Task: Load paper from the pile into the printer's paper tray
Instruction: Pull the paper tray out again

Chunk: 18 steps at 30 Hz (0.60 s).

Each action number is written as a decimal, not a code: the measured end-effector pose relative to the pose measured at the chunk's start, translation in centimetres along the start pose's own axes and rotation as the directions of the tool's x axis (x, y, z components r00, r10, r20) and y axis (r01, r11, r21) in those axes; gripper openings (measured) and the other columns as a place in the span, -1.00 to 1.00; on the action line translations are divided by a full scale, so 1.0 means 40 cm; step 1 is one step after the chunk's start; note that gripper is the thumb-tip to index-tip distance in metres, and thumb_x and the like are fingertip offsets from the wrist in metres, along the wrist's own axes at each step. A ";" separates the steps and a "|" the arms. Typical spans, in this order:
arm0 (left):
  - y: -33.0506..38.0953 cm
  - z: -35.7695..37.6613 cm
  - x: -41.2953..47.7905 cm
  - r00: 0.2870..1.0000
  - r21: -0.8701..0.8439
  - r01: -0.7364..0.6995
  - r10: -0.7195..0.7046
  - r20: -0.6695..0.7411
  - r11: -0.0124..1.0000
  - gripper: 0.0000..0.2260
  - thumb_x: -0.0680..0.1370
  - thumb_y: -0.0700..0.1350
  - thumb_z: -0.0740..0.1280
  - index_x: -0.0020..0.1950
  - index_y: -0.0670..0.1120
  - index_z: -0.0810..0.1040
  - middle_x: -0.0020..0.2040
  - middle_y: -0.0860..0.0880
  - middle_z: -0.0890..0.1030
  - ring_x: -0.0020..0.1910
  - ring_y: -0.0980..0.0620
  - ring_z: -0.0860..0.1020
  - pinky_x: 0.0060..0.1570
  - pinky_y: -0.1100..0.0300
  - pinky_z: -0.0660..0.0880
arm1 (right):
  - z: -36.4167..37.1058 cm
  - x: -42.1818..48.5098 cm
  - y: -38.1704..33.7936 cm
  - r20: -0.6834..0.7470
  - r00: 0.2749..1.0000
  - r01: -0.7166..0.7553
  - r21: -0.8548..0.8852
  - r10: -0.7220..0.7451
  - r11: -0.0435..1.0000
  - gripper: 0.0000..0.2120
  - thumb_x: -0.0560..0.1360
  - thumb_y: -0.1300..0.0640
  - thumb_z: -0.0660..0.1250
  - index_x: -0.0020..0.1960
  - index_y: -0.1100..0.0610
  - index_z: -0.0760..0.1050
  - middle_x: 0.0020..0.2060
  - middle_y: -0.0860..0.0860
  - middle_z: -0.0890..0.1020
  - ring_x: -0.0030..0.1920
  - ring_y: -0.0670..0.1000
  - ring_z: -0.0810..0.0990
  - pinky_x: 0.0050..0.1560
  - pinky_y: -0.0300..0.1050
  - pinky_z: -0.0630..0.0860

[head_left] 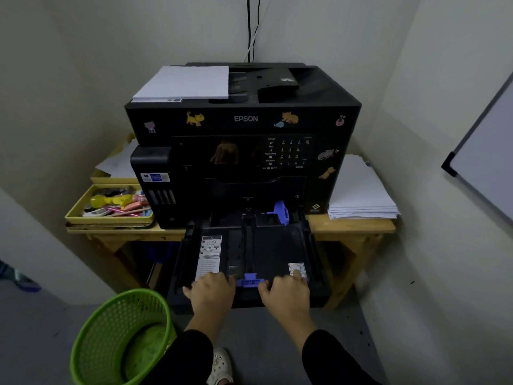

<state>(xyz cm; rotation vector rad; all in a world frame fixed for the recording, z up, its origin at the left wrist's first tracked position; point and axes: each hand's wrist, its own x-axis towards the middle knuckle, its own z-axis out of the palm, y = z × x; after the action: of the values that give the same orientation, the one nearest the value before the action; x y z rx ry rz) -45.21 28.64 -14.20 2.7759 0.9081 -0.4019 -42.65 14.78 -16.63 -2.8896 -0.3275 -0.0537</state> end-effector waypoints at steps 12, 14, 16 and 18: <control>0.003 0.036 0.026 0.998 -0.039 0.061 -0.062 -0.026 0.997 -0.59 0.55 0.14 0.14 0.13 -0.11 0.59 0.14 -0.13 0.60 0.22 -0.22 0.52 0.25 -0.20 0.40 | -0.017 0.010 0.002 0.080 0.997 0.002 -0.018 0.000 1.000 -0.51 0.52 -0.13 0.07 -0.13 0.22 0.61 -0.18 0.13 0.68 0.04 0.16 0.56 -0.04 -0.07 0.47; 0.009 0.037 0.029 0.996 -0.039 0.088 -0.088 0.002 0.995 -0.62 0.55 0.10 0.14 0.15 -0.11 0.58 0.18 -0.15 0.59 0.25 -0.23 0.50 0.28 -0.22 0.36 | -0.021 0.018 -0.002 0.085 0.996 -0.012 -0.007 0.012 1.000 -0.52 0.52 -0.14 0.07 -0.15 0.20 0.59 -0.20 0.12 0.67 -0.01 0.14 0.58 -0.09 -0.09 0.47; 0.020 0.025 0.030 0.995 0.008 0.093 -0.094 0.046 0.996 -0.62 0.56 0.05 0.13 0.22 -0.13 0.54 0.25 -0.18 0.55 0.30 -0.26 0.46 0.31 -0.24 0.34 | -0.029 0.038 -0.008 0.062 0.997 -0.043 0.018 0.042 0.999 -0.55 0.52 -0.13 0.07 -0.20 0.17 0.56 -0.25 0.09 0.65 -0.09 0.12 0.63 -0.16 -0.11 0.48; 0.037 -0.001 0.032 0.994 0.094 0.058 -0.066 0.084 0.994 -0.60 0.59 0.02 0.12 0.32 -0.17 0.45 0.32 -0.19 0.48 0.32 -0.26 0.43 0.30 -0.23 0.36 | -0.039 0.073 -0.019 0.027 0.996 -0.086 0.020 0.086 0.996 -0.57 0.53 -0.10 0.07 -0.16 0.18 0.57 -0.21 0.10 0.67 -0.14 0.13 0.65 -0.18 -0.11 0.50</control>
<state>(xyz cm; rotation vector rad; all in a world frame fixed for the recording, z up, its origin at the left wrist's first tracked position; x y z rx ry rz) -43.32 28.20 -14.43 2.7920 0.9811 -0.5839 -39.97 15.76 -14.77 -2.8814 -0.2064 0.0027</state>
